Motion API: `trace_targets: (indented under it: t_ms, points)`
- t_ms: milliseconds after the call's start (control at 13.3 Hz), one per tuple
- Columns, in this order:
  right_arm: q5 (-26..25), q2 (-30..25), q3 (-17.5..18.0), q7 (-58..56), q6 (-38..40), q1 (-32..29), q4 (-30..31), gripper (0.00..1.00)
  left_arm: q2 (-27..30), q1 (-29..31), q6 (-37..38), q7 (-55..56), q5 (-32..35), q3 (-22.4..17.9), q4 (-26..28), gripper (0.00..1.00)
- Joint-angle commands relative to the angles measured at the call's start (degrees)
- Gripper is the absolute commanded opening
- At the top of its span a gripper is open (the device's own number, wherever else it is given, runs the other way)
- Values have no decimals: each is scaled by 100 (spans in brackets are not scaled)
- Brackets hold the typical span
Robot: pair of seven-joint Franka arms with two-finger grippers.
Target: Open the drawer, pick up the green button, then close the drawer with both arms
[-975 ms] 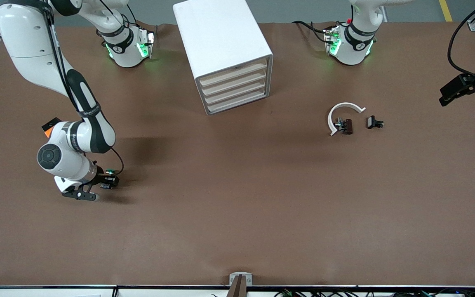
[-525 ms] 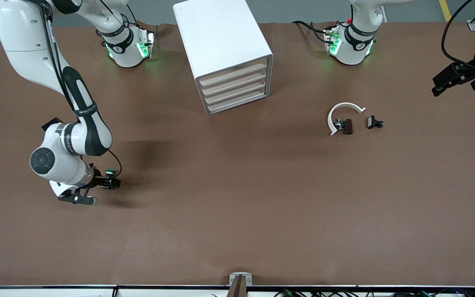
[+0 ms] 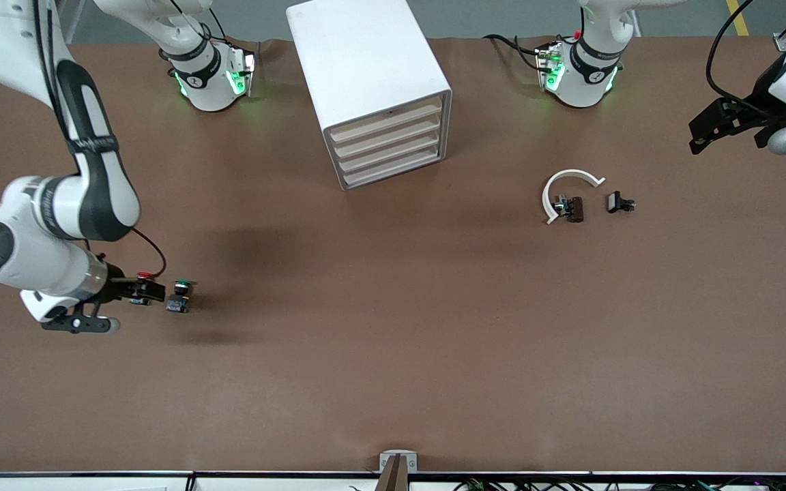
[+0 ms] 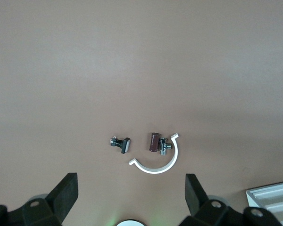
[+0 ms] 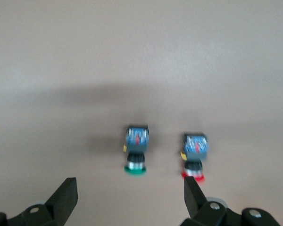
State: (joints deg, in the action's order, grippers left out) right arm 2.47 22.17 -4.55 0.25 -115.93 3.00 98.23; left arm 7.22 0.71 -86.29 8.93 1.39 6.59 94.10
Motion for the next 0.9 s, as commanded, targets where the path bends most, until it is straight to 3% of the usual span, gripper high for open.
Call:
trace_targets:
  t_ms: [0, 375, 825]
  points:
    - [-264, -335, 60, -60, 1251, -54, -600, 100, 148, 17, 34, -198, -148, -18, 117, 100]
    - [-362, -380, 51, -429, 2907, -221, -1753, 100, 122, 26, 25, -234, -148, -18, 91, 100]
    - [-283, -362, 51, -245, 3392, -502, -2598, 100, -36, 8, 25, -234, -148, -18, 82, 100]
